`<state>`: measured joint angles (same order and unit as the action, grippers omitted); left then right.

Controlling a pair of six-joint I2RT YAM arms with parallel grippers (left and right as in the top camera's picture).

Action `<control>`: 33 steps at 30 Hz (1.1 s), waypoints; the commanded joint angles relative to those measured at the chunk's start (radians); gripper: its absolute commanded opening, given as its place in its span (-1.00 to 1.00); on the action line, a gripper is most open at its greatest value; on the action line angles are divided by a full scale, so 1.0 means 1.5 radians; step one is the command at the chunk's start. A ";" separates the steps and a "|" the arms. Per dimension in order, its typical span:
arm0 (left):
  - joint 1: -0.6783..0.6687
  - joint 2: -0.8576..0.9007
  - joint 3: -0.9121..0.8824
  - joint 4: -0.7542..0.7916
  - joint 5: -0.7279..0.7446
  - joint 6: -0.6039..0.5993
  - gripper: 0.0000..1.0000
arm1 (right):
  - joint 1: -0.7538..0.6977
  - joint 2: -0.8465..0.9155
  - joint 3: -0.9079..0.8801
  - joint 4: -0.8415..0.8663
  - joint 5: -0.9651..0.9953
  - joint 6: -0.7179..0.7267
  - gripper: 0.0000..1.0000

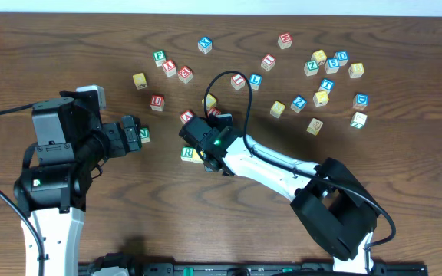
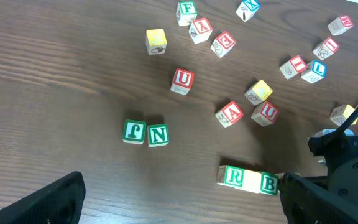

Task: Spell out ROBOT
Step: 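Lower the yellow O block onto the table right of the green B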

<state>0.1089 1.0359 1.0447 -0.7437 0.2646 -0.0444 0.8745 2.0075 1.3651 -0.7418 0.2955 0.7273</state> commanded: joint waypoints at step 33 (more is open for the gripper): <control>0.003 0.001 0.014 0.000 0.008 0.009 0.96 | 0.003 0.006 -0.017 0.016 0.026 0.017 -0.31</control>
<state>0.1089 1.0359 1.0447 -0.7441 0.2646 -0.0441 0.8745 2.0075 1.3598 -0.7296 0.3111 0.7280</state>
